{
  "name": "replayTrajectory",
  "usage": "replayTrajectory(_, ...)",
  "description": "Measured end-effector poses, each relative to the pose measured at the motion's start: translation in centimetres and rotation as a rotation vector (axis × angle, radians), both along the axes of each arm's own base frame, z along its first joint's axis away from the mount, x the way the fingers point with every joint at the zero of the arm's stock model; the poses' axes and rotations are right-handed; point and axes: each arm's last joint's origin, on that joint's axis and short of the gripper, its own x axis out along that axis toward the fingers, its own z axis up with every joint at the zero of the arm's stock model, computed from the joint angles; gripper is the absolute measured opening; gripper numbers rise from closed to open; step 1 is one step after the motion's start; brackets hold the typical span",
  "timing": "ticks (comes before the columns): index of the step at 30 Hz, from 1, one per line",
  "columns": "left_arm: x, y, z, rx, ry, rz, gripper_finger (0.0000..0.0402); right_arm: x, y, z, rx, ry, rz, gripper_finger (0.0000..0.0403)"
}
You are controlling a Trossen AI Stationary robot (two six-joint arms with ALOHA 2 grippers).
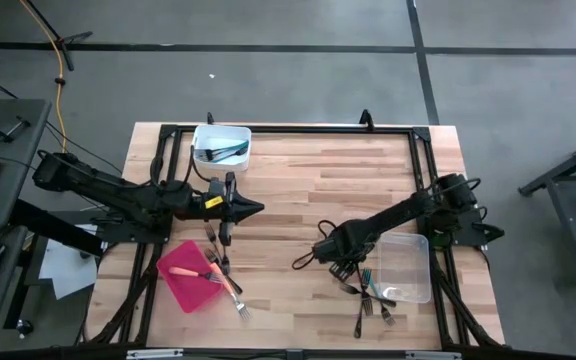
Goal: Sort silverware by color (type)
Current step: Put the black fork into the transparent bin
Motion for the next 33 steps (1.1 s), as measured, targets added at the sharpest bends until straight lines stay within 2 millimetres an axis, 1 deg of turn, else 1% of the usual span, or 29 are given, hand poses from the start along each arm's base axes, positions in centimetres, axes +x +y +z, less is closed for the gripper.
replayTrajectory(4,0.0,0.0,0.0,0.0,0.001,0.0,0.0,0.2,0.0,-0.6,0.004,0.004,0.012,0.0226)
replayTrajectory(7,0.0,0.0,0.0,0.0,0.0,0.0,0.0,0.4,0.0,-0.7,0.012,0.0,0.008,0.0201)
replayTrajectory(9,0.0,0.0,0.0,0.0,-0.001,0.0,0.0,0.5,-0.1,-0.8,0.021,-0.006,0.021,0.0172)
replayTrajectory(16,0.0,0.0,0.2,-0.002,-0.007,0.0,0.0,1.0,-1.1,-0.8,0.051,-0.027,0.014,0.0048)
replayTrajectory(19,0.0,0.0,0.2,-0.002,-0.008,0.0,0.0,1.3,-1.7,-0.9,0.051,-0.044,0.013,0.0013)
replayTrajectory(25,0.0,0.0,0.2,-0.002,-0.008,0.0,0.0,1.6,-2.6,-0.9,0.059,-0.06,0.019,0.0017)
replayTrajectory(33,0.0,0.0,0.2,-0.002,-0.008,0.001,0.0,1.9,-3.2,-0.9,0.074,-0.073,0.026,0.0005)
